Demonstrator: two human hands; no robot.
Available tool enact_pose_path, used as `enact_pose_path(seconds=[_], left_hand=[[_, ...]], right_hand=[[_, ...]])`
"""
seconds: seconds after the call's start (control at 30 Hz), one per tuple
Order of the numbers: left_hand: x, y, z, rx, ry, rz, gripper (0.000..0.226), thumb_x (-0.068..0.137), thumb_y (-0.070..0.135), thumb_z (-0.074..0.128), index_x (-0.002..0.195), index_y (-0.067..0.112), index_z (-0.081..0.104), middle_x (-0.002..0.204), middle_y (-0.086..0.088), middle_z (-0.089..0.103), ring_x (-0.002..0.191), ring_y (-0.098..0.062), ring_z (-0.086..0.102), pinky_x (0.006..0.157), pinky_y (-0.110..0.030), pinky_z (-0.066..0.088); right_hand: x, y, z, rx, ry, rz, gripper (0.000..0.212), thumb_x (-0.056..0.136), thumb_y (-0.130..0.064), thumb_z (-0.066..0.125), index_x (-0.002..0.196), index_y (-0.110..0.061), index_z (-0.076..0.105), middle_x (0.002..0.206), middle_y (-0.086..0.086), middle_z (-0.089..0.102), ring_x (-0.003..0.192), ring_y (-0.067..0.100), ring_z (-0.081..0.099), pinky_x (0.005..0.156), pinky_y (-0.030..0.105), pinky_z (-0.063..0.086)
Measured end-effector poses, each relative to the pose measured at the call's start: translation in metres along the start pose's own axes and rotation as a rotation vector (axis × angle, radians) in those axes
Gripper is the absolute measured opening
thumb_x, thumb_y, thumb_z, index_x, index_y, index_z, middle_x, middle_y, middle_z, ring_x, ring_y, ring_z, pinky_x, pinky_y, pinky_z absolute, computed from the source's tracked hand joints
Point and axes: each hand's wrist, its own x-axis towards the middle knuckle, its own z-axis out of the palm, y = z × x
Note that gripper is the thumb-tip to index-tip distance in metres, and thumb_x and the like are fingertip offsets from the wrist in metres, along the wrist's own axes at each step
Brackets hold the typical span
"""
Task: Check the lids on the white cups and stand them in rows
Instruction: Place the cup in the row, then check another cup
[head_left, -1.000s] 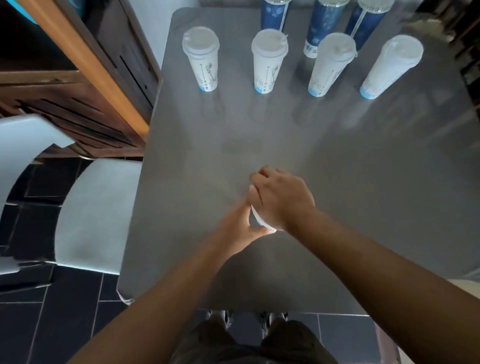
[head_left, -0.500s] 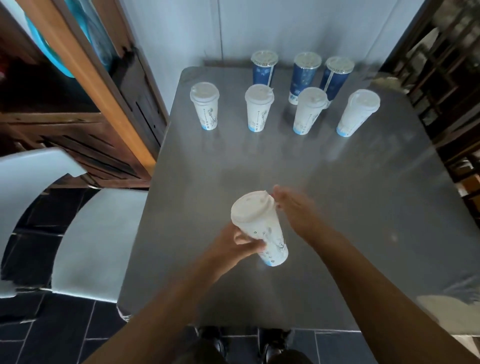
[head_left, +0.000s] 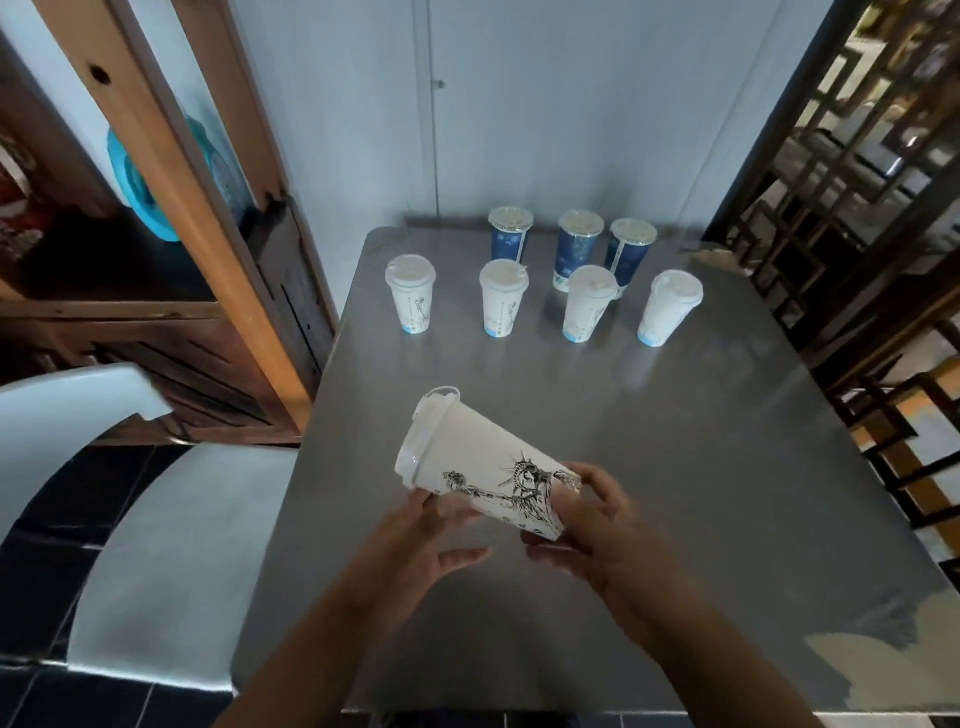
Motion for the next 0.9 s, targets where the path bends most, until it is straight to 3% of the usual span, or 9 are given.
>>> enact_pose_path(seconds=[0.1,0.17,0.27,0.4,0.5,0.57,0.7,0.8,0.9], left_hand=[[-0.008,0.021,-0.016,0.047,-0.019,-0.016,0.105,0.045,0.068,0.088,0.131,0.021,0.051,0.126,-0.004,0.070,0.118,-0.031,0.066,0.084,-0.052,0.059],[-0.011,0.040,-0.023,0.140,-0.009,-0.025,0.083,0.068,0.072,0.071,0.135,0.029,0.050,0.130,-0.005,0.068,0.116,-0.034,0.067,0.087,-0.055,0.058],[-0.010,0.062,-0.026,0.281,0.043,-0.033,0.061,0.089,0.066,0.035,0.136,0.032,0.053,0.125,-0.010,0.069,0.107,-0.033,0.071,0.083,-0.049,0.059],[-0.010,0.070,-0.020,0.365,0.073,0.012,0.052,0.094,0.057,0.033,0.128,0.032,0.062,0.109,-0.002,0.075,0.093,-0.020,0.073,0.077,-0.043,0.061],[-0.012,0.065,-0.022,0.312,0.066,0.056,0.040,0.102,0.044,0.033,0.124,0.038,0.066,0.113,0.005,0.075,0.102,-0.019,0.072,0.081,-0.045,0.063],[-0.012,0.064,-0.024,0.299,0.012,0.092,0.036,0.103,0.033,0.038,0.120,0.044,0.068,0.118,0.006,0.073,0.111,-0.019,0.070,0.079,-0.037,0.063],[-0.012,0.060,-0.029,0.237,-0.122,0.139,0.046,0.104,0.005,0.040,0.142,0.025,0.052,0.135,-0.008,0.063,0.125,-0.028,0.061,0.090,-0.035,0.058],[-0.013,0.056,-0.028,0.196,-0.184,0.112,0.050,0.102,0.004,0.039,0.149,0.018,0.042,0.141,-0.015,0.057,0.130,-0.033,0.055,0.098,-0.041,0.054],[-0.010,0.056,-0.023,0.225,-0.113,0.082,0.040,0.105,0.015,0.040,0.141,0.028,0.053,0.135,-0.010,0.062,0.125,-0.032,0.060,0.093,-0.046,0.057]], right_hand=[[-0.008,-0.016,0.000,-0.390,0.121,-0.281,0.039,0.073,-0.041,0.073,0.110,-0.040,0.061,0.106,-0.004,0.073,0.088,0.014,0.074,0.074,0.034,0.061],[-0.012,-0.023,0.001,-0.593,0.135,-0.432,0.042,0.072,-0.046,0.069,0.112,-0.048,0.057,0.104,-0.020,0.071,0.087,0.003,0.072,0.073,0.021,0.059],[-0.016,-0.025,0.005,-0.738,0.072,-0.546,0.050,0.073,-0.042,0.072,0.120,-0.047,0.054,0.108,-0.018,0.068,0.092,-0.001,0.069,0.075,0.009,0.053],[-0.017,-0.021,0.011,-0.826,0.022,-0.656,0.054,0.076,-0.036,0.073,0.124,-0.046,0.051,0.117,-0.021,0.060,0.100,0.002,0.066,0.078,0.007,0.051],[-0.018,-0.020,0.014,-0.651,0.035,-0.506,0.056,0.071,-0.046,0.071,0.123,-0.050,0.049,0.110,-0.021,0.065,0.091,0.008,0.072,0.073,0.020,0.058],[-0.015,-0.019,0.015,-0.419,0.020,-0.312,0.056,0.067,-0.050,0.070,0.120,-0.048,0.051,0.108,-0.014,0.067,0.082,0.019,0.075,0.068,0.034,0.062],[-0.012,-0.017,0.010,-0.113,-0.034,-0.047,0.034,0.079,-0.041,0.063,0.110,-0.028,0.065,0.097,0.011,0.074,0.081,0.033,0.075,0.057,0.036,0.057],[-0.015,-0.014,0.006,-0.118,-0.043,-0.049,0.021,0.081,-0.036,0.066,0.099,-0.028,0.071,0.092,0.013,0.075,0.080,0.031,0.074,0.060,0.035,0.058],[-0.017,-0.011,0.004,-0.317,0.021,-0.194,0.027,0.075,-0.040,0.068,0.102,-0.034,0.066,0.101,0.003,0.074,0.084,0.018,0.075,0.065,0.030,0.060]])
